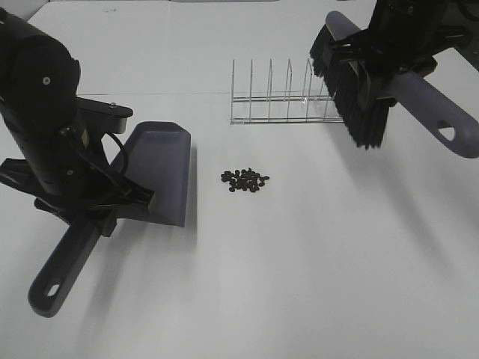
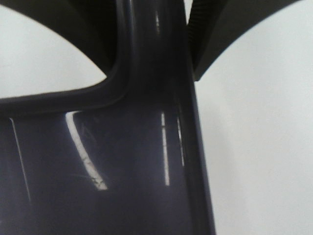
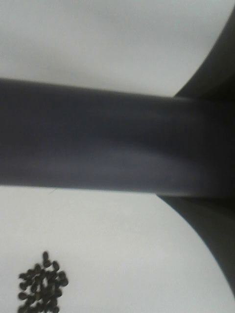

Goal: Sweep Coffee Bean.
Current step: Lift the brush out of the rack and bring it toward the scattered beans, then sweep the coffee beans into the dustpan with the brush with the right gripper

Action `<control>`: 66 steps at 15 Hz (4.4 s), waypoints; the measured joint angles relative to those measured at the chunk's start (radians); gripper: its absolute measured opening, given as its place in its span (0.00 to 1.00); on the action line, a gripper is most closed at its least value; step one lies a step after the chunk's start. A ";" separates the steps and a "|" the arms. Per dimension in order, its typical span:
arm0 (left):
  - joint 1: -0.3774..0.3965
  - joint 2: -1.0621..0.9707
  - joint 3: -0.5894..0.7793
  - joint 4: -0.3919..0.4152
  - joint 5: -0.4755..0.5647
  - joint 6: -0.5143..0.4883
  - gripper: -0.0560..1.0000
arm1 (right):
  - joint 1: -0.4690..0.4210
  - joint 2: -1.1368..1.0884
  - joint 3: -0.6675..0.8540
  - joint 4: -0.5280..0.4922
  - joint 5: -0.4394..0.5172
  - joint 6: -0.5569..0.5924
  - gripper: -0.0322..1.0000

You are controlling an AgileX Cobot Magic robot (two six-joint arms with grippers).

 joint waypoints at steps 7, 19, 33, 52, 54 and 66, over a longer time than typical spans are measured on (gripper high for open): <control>0.000 0.168 -0.060 -0.004 -0.096 0.057 0.37 | 0.047 -0.017 0.082 -0.244 0.003 0.115 0.29; 0.000 0.320 -0.214 0.098 0.039 0.151 0.37 | 0.099 0.150 0.082 -0.290 0.003 0.250 0.29; 0.000 0.323 -0.214 0.099 0.036 0.155 0.36 | 0.251 0.448 -0.205 0.064 0.001 0.298 0.29; 0.000 0.323 -0.214 0.099 0.035 0.170 0.36 | 0.251 0.459 -0.341 0.511 -0.068 0.138 0.28; 0.000 0.323 -0.214 0.098 0.035 0.173 0.36 | 0.251 0.459 -0.401 0.437 -0.014 0.133 0.28; 0.000 0.323 -0.214 0.069 0.033 0.144 0.36 | 0.251 0.140 -0.059 -0.172 0.004 0.189 0.28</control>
